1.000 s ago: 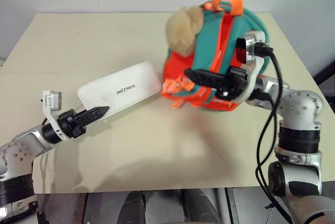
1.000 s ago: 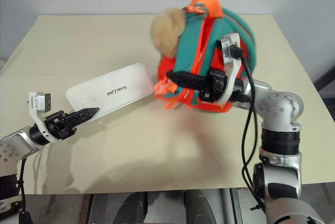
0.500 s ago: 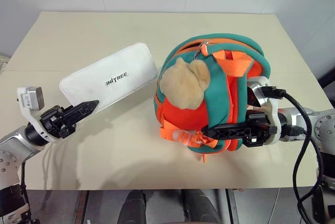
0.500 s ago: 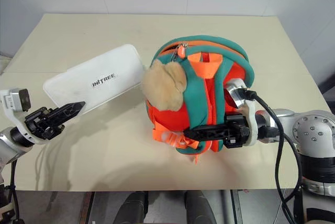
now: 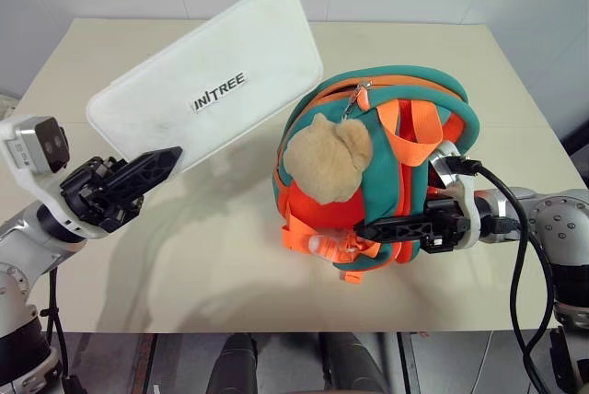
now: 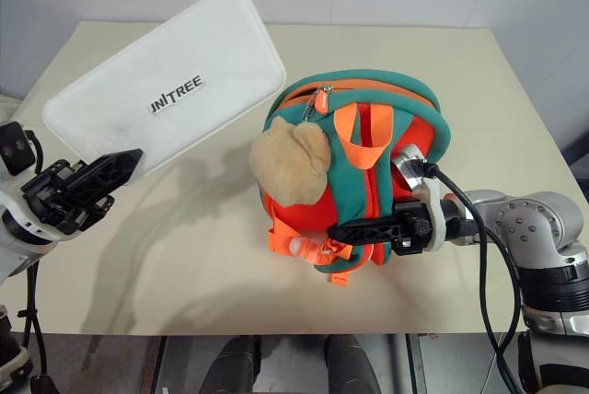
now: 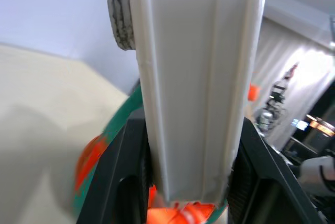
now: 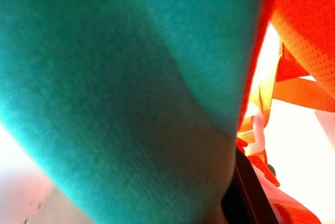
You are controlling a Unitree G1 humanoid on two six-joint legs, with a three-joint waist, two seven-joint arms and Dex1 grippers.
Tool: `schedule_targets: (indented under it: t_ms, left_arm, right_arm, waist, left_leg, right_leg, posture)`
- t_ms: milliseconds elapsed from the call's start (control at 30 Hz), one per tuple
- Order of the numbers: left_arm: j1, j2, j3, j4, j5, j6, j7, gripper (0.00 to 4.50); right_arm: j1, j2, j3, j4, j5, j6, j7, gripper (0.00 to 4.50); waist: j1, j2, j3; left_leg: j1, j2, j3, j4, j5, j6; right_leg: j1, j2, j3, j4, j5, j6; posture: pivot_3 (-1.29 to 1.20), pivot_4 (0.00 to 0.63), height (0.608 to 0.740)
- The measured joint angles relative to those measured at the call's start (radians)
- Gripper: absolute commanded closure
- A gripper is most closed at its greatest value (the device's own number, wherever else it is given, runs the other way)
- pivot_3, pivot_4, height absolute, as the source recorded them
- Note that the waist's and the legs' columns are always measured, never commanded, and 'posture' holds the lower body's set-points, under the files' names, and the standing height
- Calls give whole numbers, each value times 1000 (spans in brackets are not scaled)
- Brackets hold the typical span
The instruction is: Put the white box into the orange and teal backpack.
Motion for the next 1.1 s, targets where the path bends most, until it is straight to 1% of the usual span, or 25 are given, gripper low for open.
schedule_targets:
  t_ms: [100, 167, 333, 567, 767, 867, 967, 1100]
  left_arm:
    - [-6, 24, -50, 9, 4, 0, -9, 3048]
    - [-22, 48, -80, 40, 27, -6, -45, 3048]
    - [-70, 85, -185, 125, 185, -110, -172, 3048]
    - [-149, 142, -261, 261, 363, -236, -308, 3048]
    - [-204, 209, -320, 362, 470, -286, -437, 3048]
    - [-231, 211, -326, 390, 480, -293, -457, 3048]
    - [-244, 188, -305, 390, 461, -275, -439, 3048]
    - [-210, 177, -279, 327, 419, -226, -422, 3048]
  right_arm:
    - [-4, 17, 0, 1, -10, -6, 0, 4358]
    - [-4, 25, 0, 1, -14, -6, -4, 4358]
    - [15, 39, -13, -29, -5, -6, -34, 4358]
    - [51, 45, -48, -64, 19, -6, -78, 4358]
    - [58, 63, -51, -68, 33, -6, -109, 4358]
    - [58, 68, -51, -69, 39, -6, -121, 4358]
    - [60, 75, -51, -73, 42, -7, -132, 4358]
    - [65, 86, -51, -81, 51, -7, -145, 4358]
  waist:
    - [0, 0, 0]
    - [0, 0, 0]
    - [2, 0, 0]
    - [3, 0, 0]
    - [1, 0, 0]
    - [1, 0, 0]
    - [1, 0, 0]
    - [-4, 0, 0]
  left_leg:
    - [0, 0, 0, 1, 0, 0]
    - [0, 0, 0, 1, 0, 0]
    - [0, 0, 0, 1, 0, 0]
    - [0, 0, 0, 0, 0, 0]
    - [0, 0, 0, 0, 0, 0]
    - [0, 0, 0, -1, 0, 0]
    - [0, 0, 0, -1, 0, 0]
    - [0, 0, 0, -1, 0, 0]
  right_leg:
    - [0, 1, 0, 1, 0, 0]
    - [0, 1, 0, 1, 0, 0]
    - [0, 1, 0, 0, 0, 0]
    - [0, 1, 0, 0, 0, 0]
    - [0, 1, 0, 0, 0, 0]
    - [0, 1, 0, 0, 0, 0]
    - [0, 0, 0, 0, 0, 0]
    - [-1, 1, 0, 1, 0, 0]
  posture:
    - [0, 150, 740]
    - [0, 150, 740]
    - [0, 150, 740]
    - [0, 150, 740]
    - [0, 150, 740]
    - [0, 150, 740]
    - [0, 150, 740]
    - [0, 150, 740]
